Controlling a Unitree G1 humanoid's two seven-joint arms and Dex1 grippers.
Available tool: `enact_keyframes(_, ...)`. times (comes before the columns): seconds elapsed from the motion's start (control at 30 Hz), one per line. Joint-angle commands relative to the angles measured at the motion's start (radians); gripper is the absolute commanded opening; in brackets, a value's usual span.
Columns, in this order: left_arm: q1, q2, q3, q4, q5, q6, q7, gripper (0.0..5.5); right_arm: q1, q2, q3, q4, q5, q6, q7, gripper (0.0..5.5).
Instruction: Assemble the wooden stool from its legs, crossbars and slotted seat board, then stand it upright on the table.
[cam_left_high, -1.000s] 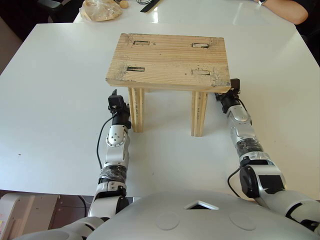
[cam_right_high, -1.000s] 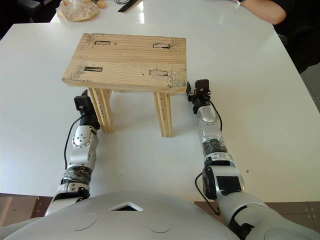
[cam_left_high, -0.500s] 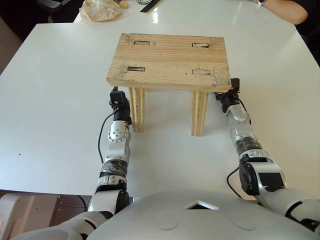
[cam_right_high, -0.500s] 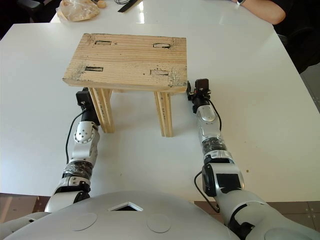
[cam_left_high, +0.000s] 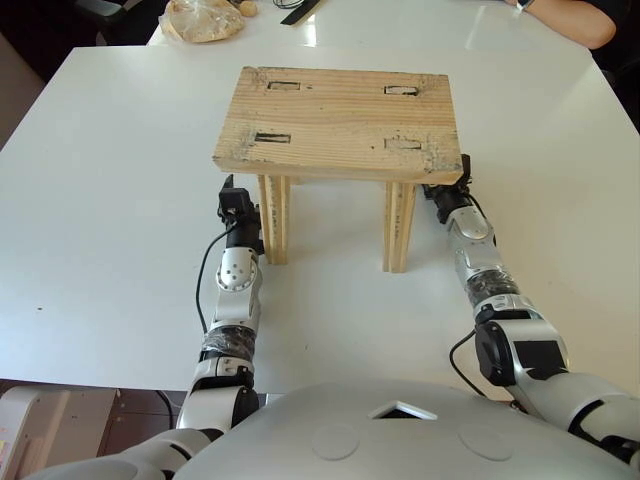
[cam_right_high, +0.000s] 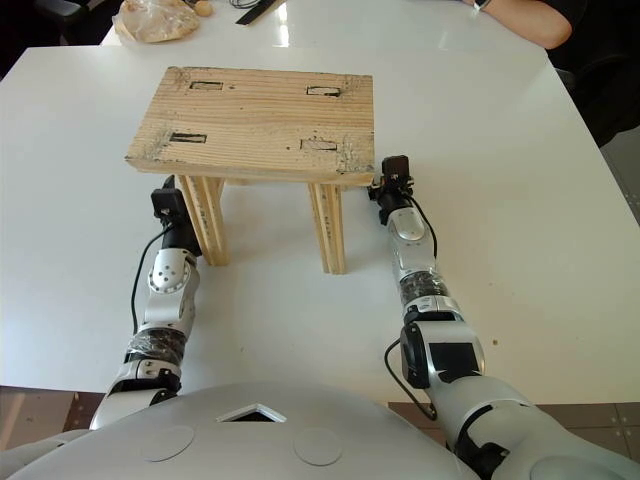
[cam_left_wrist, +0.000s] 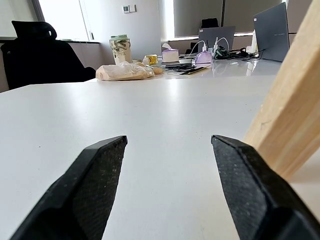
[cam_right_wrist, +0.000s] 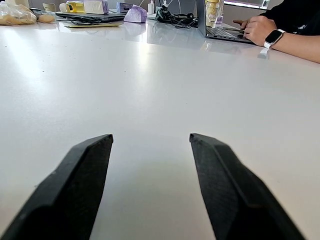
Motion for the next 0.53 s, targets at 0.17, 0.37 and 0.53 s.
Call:
enact_keyframes(0.17, -0.024, 0.000, -0.015, 0.012, 0.007, 0.019, -0.001, 3.15, -0.010, -0.008, -0.001, -0.001, -0.001, 0.006, 0.004, 2.83)
enact_keyframes(0.37, -0.056, 0.009, 0.009, 0.042, -0.024, 0.068, -0.012, 3.15, 0.033, 0.008, -0.021, -0.035, 0.016, 0.009, -0.025, 2.83)
enact_keyframes(0.53, -0.057, 0.012, 0.006, 0.052, -0.018, 0.075, -0.013, 3.15, 0.045, 0.012, -0.021, -0.044, 0.012, 0.011, -0.034, 2.83)
